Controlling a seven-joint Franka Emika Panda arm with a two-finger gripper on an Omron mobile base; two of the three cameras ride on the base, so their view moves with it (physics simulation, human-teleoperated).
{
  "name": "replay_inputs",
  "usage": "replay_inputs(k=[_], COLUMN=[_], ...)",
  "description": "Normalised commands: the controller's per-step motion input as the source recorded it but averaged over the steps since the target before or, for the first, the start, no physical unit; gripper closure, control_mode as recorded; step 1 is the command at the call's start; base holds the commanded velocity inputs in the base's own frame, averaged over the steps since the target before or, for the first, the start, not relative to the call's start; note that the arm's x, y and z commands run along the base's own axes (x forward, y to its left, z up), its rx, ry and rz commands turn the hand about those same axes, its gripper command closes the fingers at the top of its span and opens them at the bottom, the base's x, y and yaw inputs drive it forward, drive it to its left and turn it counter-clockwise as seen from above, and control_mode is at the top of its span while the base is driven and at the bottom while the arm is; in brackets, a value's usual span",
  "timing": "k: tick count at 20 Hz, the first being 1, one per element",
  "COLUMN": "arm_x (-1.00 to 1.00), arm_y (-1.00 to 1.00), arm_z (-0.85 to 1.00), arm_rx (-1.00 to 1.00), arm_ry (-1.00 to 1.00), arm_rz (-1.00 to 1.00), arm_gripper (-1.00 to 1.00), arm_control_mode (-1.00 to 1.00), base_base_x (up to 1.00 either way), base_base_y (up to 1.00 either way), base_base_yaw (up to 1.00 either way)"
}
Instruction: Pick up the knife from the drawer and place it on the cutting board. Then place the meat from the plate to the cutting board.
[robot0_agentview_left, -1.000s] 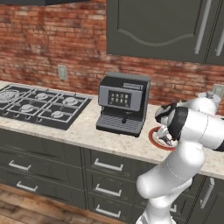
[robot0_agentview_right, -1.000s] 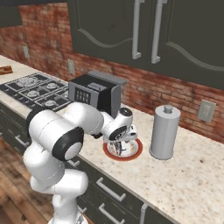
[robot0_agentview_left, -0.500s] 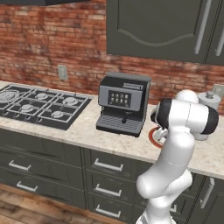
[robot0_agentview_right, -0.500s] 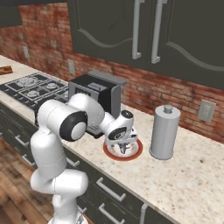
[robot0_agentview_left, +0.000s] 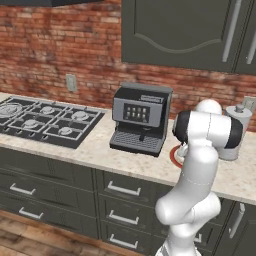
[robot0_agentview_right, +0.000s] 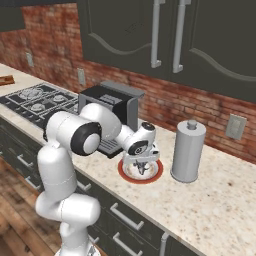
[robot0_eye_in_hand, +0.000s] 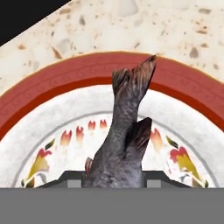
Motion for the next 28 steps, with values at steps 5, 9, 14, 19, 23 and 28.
replay_inputs(k=[5,9,14,19,23,28], arm_x=[-0.26,-0.32,-0.14,-0.13,-0.26,-0.52], arm_y=[0.13,0.16,0.01,0.0,0.0,0.0], arm_z=[-0.01,0.04,0.38,0.51,0.52,0.49], arm_rx=[0.0,0.0,-0.02,-0.05,-0.05,0.0], arm_ry=[-0.01,0.0,0.0,0.0,0.0,0.0], arm_rz=[0.0,0.0,0.0,-0.05,-0.1,-0.1], arm_gripper=[1.0,1.0,1.0,1.0,1.0,1.0], arm_control_mode=[-1.0,-1.0,-1.0,-1.0,-1.0,-1.0], base_base_x=[0.0,0.0,0.0,0.0,0.0,0.0], base_base_y=[0.0,0.0,0.0,0.0,0.0,0.0], base_base_yaw=[0.0,0.0,0.0,0.0,0.0,0.0])
